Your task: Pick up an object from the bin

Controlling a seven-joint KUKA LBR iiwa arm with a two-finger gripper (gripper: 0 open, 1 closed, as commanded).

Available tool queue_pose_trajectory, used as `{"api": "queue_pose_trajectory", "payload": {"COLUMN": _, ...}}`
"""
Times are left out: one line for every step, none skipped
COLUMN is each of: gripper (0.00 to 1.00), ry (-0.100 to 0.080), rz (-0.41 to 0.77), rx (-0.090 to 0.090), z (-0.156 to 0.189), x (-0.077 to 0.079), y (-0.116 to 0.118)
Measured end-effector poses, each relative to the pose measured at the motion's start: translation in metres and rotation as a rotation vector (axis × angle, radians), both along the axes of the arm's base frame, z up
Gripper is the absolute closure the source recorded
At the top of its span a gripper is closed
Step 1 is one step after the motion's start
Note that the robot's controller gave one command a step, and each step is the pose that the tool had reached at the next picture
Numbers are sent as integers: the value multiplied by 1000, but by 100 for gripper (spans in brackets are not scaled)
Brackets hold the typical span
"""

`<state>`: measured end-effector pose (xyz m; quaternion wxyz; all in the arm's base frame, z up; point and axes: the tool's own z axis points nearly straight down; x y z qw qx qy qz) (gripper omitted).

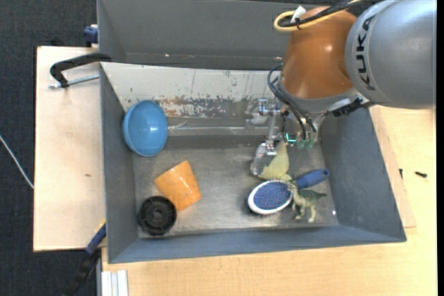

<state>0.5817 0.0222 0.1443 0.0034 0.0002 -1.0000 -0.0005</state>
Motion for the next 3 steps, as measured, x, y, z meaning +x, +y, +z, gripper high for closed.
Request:
{"api": "queue_pose_trajectory", "payload": {"gripper": 0, "ry": -2, "rz": -19, "rx": -1, "z": -70, "x": -20, "y": -47}}
{"api": "queue_pose_trajectory", "payload": {"gripper": 100, "ry": -14, "rz": -15, "rx": 0, "z": -64, "x": -16, "y": -44}}
{"api": "queue_pose_trajectory", "payload": {"gripper": 100, "ry": -23, "rz": 214, "rx": -3, "z": 128, "x": -13, "y": -67}}
